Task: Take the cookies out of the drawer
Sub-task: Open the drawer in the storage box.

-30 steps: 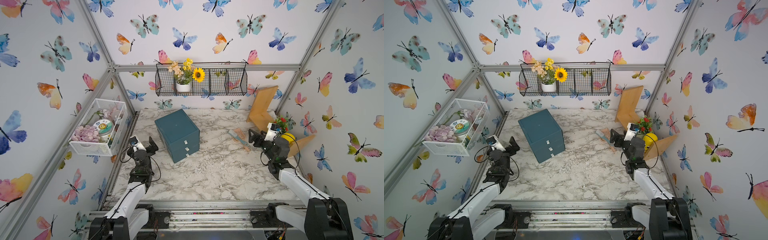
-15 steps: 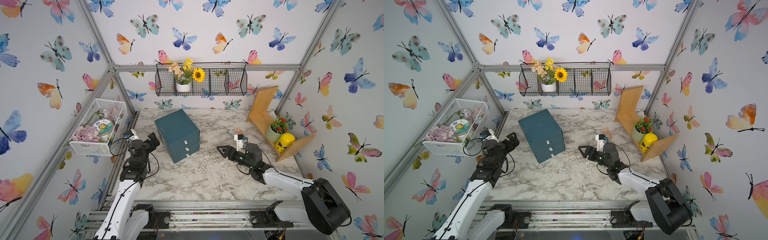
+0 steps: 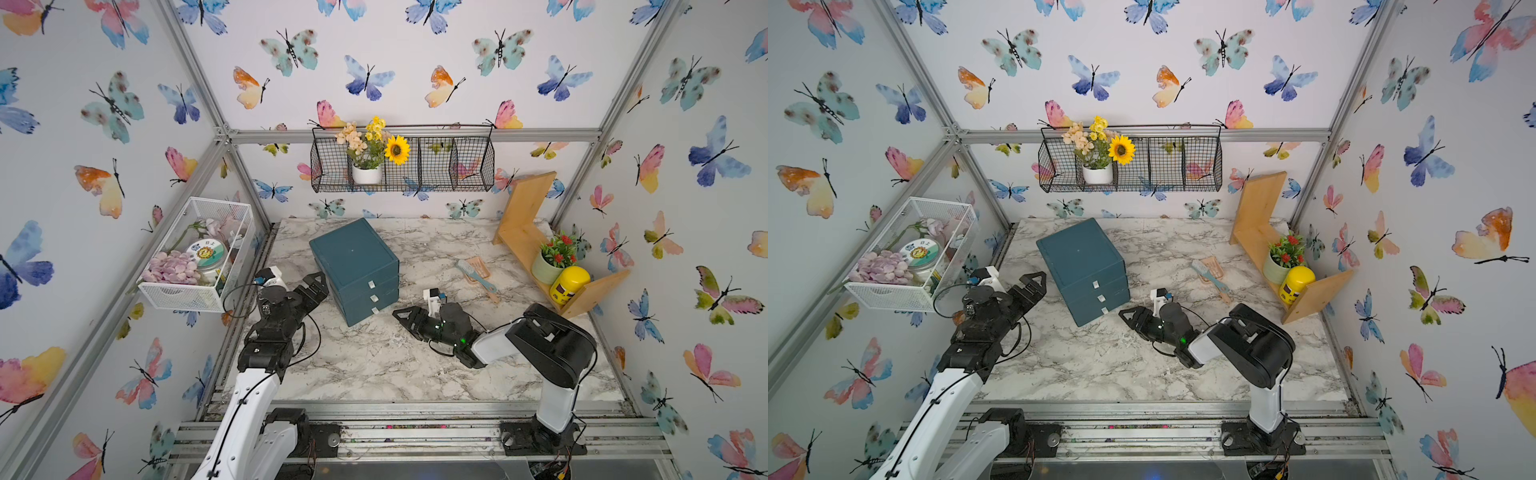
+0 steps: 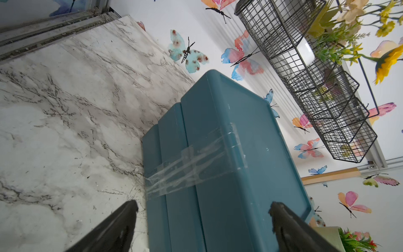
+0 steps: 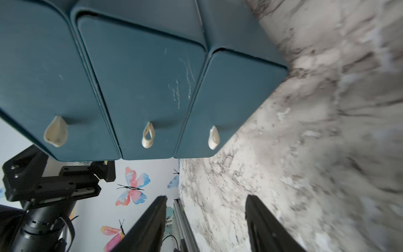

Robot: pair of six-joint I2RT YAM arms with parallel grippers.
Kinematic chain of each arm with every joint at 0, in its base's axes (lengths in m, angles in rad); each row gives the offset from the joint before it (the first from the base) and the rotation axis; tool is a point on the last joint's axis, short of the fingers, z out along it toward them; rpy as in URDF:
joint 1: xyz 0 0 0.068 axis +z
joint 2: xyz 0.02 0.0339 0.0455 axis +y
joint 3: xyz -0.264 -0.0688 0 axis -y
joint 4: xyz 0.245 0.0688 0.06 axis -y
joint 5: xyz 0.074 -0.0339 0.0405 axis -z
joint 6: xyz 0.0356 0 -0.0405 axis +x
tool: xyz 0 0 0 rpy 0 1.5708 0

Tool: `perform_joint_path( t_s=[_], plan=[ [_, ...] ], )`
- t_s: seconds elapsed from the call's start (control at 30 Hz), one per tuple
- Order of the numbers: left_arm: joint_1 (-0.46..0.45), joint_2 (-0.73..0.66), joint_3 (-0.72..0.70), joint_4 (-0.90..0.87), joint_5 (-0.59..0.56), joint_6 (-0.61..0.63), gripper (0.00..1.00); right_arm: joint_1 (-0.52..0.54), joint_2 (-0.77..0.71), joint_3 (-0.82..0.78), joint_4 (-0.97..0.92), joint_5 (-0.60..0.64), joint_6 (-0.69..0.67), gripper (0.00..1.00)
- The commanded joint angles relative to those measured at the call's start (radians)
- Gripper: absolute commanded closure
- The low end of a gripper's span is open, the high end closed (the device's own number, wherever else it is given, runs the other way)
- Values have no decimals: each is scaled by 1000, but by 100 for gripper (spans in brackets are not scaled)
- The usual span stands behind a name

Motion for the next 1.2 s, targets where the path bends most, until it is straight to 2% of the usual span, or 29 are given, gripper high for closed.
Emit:
perform_joint_path(
  t_s=[0.0,0.3,0.77,1.0,1.17],
  plan=[
    [3,-16,1,-23,73,-20,1,17,63,38,106,49,56,39],
    [2,-2,-21,34,135,-64,2,53,199,161,59,65,72,42],
    [1,19,-54,92,191,-90,1,57,300,263,72,93,117,56],
    [1,28,-66,106,203,-89,2,59,329,295,59,81,127,67],
    [1,38,-72,119,212,-93,1,60,328,289,68,92,132,79]
  ],
)
